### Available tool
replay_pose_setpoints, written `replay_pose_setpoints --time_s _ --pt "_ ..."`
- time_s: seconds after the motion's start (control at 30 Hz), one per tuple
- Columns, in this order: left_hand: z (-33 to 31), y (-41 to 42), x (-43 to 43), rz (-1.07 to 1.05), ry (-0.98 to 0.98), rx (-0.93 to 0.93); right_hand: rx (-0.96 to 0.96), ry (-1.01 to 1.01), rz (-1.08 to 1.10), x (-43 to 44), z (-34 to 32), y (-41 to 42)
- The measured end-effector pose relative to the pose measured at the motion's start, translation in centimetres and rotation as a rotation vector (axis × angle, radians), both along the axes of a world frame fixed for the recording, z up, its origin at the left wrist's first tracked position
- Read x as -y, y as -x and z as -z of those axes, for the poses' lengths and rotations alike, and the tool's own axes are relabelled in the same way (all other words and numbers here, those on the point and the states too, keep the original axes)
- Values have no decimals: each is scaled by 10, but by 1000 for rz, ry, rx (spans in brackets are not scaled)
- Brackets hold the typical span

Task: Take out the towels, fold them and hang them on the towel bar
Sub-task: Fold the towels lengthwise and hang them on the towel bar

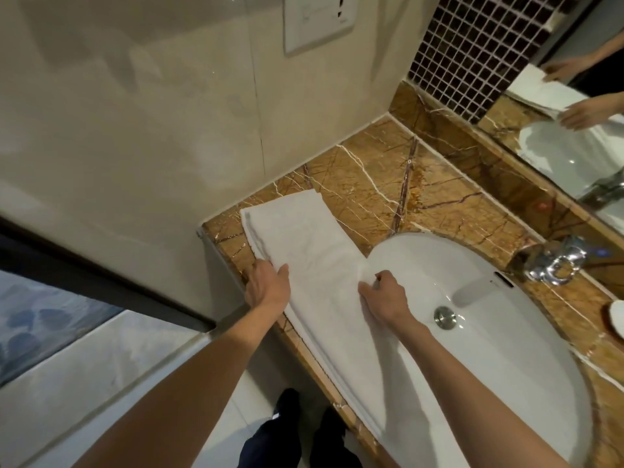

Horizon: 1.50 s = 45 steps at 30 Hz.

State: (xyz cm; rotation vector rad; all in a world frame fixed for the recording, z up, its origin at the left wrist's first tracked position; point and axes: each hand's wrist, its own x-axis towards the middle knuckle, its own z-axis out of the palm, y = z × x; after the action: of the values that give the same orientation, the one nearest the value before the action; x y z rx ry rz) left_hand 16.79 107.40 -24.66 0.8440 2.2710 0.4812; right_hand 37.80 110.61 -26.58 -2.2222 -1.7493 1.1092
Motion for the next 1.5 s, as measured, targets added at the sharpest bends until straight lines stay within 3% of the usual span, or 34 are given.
replay_pose_setpoints --time_s 0.23,0.33,0.47,0.6,0.8,0.97,1.07,1.17,1.3,1.5 --pt "-4 0 5 -103 -95 102 -48 -55 27 6 -5 2" --pt "-1 -19 32 -166 -130 275 -89 34 48 14 -3 -18" --pt "5 -50 72 -291 -22 567 -162 69 94 19 -1 -35" --pt "-1 -80 97 -383 -3 687 -238 75 138 17 -1 -42" --pt "-12 -110 96 -377 -31 642 -342 165 163 21 4 -58" --pt "-21 -115 90 -304 7 403 -370 220 77 25 6 -65" --pt "-23 -118 91 -310 -17 356 -375 204 55 26 6 -68" --pt "-24 -123 87 -409 -80 480 -380 186 60 22 6 -70" --pt "-32 -124 70 -570 -112 831 -397 184 58 19 4 -70" --pt "-35 -121 62 -585 -127 974 -409 168 84 16 6 -72"
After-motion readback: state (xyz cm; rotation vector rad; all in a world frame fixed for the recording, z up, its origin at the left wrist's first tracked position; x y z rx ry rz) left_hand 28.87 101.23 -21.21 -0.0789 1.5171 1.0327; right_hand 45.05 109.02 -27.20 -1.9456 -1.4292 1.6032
